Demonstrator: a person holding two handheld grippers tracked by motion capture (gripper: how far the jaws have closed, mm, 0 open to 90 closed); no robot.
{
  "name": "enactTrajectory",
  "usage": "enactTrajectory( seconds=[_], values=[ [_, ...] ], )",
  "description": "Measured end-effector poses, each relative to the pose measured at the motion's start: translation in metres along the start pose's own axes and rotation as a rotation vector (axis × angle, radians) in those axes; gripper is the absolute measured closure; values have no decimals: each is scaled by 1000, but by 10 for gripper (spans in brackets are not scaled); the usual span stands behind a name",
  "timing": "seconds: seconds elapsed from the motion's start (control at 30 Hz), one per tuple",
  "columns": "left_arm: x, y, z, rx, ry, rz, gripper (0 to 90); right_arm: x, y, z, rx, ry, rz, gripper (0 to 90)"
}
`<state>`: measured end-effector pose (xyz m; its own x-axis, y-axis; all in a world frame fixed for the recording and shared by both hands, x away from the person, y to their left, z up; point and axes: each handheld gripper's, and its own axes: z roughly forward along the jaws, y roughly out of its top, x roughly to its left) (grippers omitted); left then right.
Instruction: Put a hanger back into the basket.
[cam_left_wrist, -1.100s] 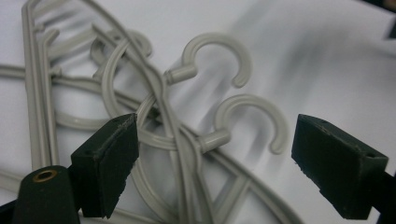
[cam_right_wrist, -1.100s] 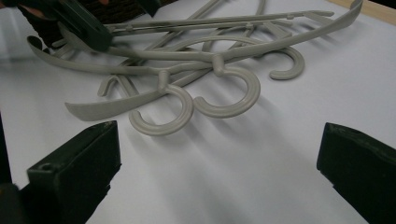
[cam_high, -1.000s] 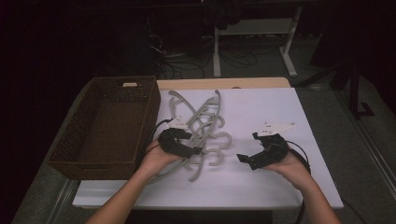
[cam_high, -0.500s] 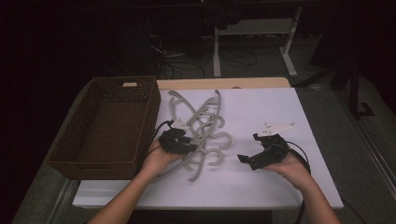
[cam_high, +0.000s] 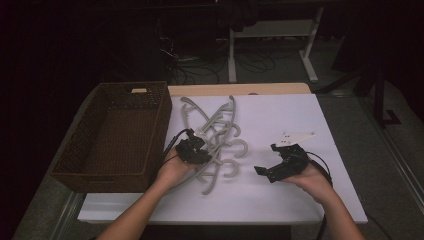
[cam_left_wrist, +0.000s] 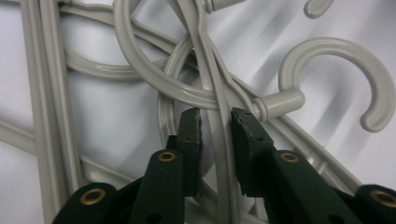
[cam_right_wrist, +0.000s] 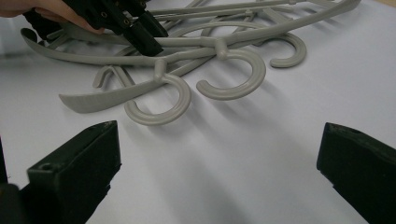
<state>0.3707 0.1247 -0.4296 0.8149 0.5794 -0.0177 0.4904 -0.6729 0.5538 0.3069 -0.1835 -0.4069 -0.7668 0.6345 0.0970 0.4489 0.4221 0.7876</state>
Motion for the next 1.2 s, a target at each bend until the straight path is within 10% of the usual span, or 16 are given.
enactTrajectory(
  seconds=[0.5, 1.2],
  values=[
    [-1, 5, 4, 17, 21, -26, 809, -1, -3, 1, 2, 5, 4, 0],
    [0, 42, -49, -102, 28, -39, 821, -6, -10, -5, -13, -2, 23, 0]
  ],
)
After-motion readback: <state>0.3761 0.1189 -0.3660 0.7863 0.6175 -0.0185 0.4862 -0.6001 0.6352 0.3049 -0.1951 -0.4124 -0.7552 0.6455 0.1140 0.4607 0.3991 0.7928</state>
